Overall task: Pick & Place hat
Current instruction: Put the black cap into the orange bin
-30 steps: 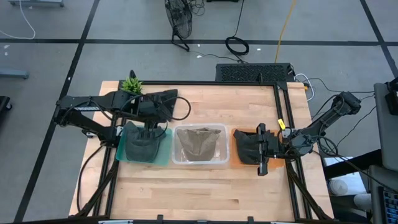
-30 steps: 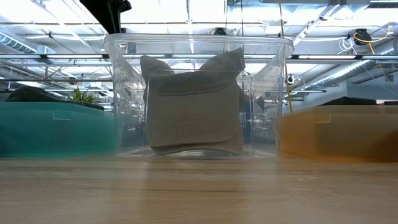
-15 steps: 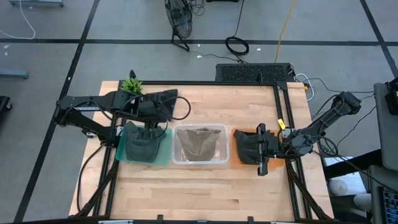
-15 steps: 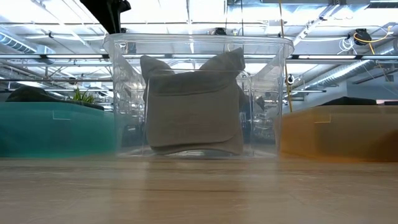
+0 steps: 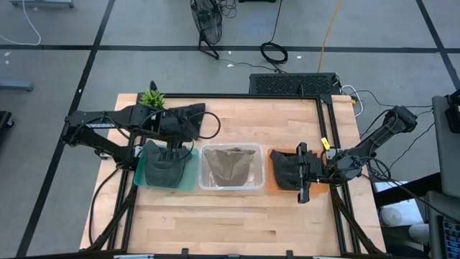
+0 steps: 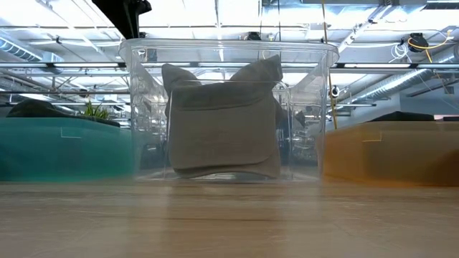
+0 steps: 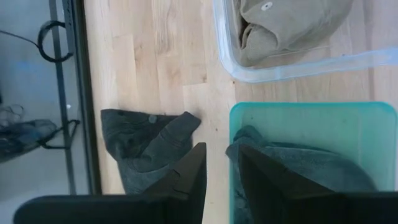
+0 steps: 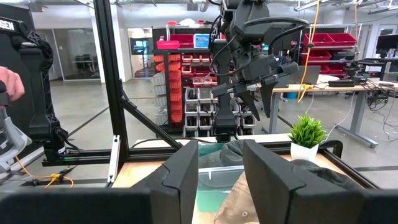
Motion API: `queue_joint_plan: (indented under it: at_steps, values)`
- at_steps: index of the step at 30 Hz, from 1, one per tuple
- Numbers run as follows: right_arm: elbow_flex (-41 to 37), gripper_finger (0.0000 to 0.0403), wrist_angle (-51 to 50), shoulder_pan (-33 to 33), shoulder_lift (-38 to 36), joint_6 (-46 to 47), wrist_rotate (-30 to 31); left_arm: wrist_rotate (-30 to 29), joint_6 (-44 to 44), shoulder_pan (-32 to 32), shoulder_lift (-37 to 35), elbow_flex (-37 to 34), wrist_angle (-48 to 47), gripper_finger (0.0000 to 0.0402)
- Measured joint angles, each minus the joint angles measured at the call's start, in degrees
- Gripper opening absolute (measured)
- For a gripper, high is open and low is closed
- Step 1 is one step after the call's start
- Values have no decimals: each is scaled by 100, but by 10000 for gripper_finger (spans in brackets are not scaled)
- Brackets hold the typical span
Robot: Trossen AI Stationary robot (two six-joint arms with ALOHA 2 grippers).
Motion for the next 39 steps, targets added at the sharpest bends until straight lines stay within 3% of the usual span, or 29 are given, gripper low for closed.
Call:
queue_joint_plan:
  at_steps: [9, 24, 39]
  values:
    - [0, 114, -1, 1, 2, 0, 0, -85, 487, 211, 0, 0, 0, 101]
    - [0, 114, 2, 1, 2, 0, 0, -133, 288, 530, 0, -85, 6, 101]
    - [0, 114, -1, 1, 2, 0, 0, -138, -629, 396, 4, -1543, 215, 102]
